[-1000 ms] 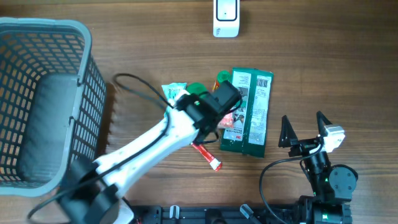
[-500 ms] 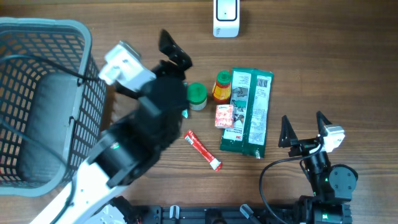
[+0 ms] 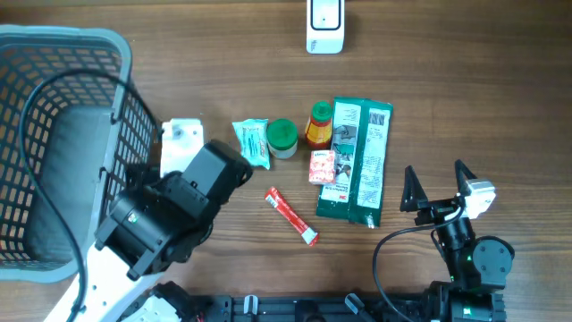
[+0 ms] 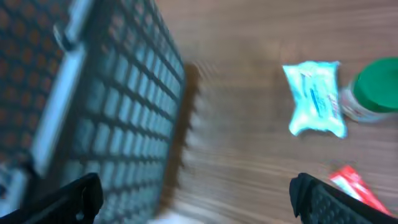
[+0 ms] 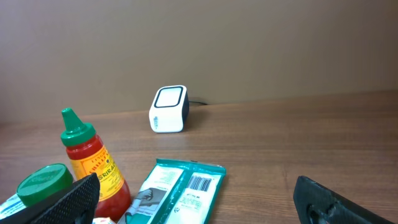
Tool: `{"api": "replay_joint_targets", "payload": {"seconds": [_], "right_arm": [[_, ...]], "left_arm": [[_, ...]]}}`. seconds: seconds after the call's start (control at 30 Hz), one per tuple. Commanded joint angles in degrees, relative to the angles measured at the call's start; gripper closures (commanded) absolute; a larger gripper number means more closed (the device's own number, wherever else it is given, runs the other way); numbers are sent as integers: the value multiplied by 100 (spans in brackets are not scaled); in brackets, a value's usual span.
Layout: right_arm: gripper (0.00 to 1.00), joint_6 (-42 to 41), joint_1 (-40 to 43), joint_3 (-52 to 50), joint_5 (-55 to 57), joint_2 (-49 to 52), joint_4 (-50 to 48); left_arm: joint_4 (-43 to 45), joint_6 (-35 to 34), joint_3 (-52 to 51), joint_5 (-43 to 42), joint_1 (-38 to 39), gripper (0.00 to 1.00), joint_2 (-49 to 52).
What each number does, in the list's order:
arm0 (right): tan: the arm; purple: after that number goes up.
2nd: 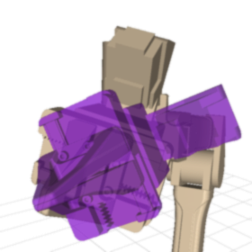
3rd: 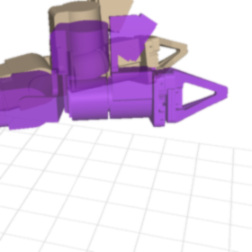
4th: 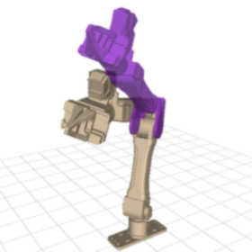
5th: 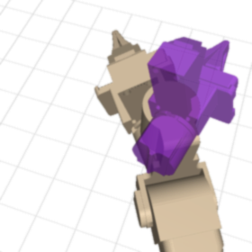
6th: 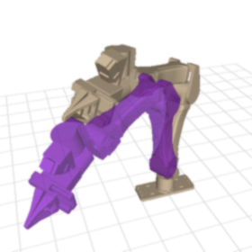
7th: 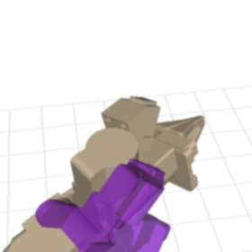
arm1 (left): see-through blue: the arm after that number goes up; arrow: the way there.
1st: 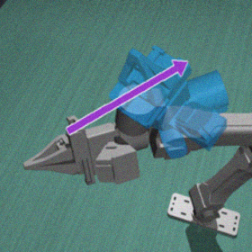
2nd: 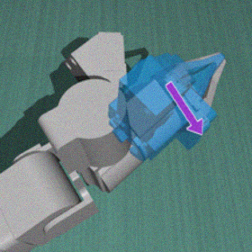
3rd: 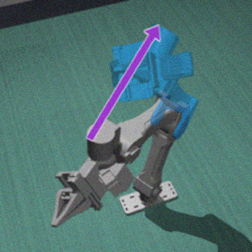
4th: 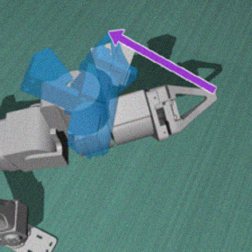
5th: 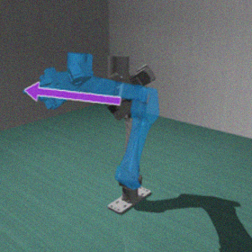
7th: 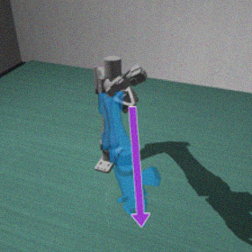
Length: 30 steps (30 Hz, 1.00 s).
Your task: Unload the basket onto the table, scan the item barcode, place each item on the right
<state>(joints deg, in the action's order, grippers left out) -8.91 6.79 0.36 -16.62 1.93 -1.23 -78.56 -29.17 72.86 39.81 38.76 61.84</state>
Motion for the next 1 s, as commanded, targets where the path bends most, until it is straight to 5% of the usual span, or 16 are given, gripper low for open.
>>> {"api": "replay_joint_targets", "payload": {"seconds": [0.0, 0.1, 0.2, 0.3, 0.43, 0.63, 0.73, 0.97], "right_arm": [[0, -24, 13, -7, 35, -26, -13], [0, -105, 13, -7, -28, -26, -13], [0, -1128, 13, -7, -28, -26, -13], [0, -2664, 13, -7, -28, -26, -11], [0, -3062, 13, -7, -28, -26, -7], [0, -3115, 13, -7, -68, 435, -4], [0, -3901, 13, -7, -138, 918, -13], [0, -5010, 13, -7, -133, 2009, -15]], "left_arm": [[-179, -1014, 22, -1547, -151, 0, -229], [-201, -1043, -63, -1904, -273, 0, -212], [291, -1231, -682, -1875, -273, 0, -212], [927, -2225, -1987, -1858, -273, 0, -260], [1086, -3047, -2671, -1858, -188, 0, -660], [1241, -2977, -2693, -789, 798, 0, -2717], [1287, -2957, -2765, -553, 1038, 0, -3318], [1952, -2927, -3141, -332, 1043, 0, -2855]]}}
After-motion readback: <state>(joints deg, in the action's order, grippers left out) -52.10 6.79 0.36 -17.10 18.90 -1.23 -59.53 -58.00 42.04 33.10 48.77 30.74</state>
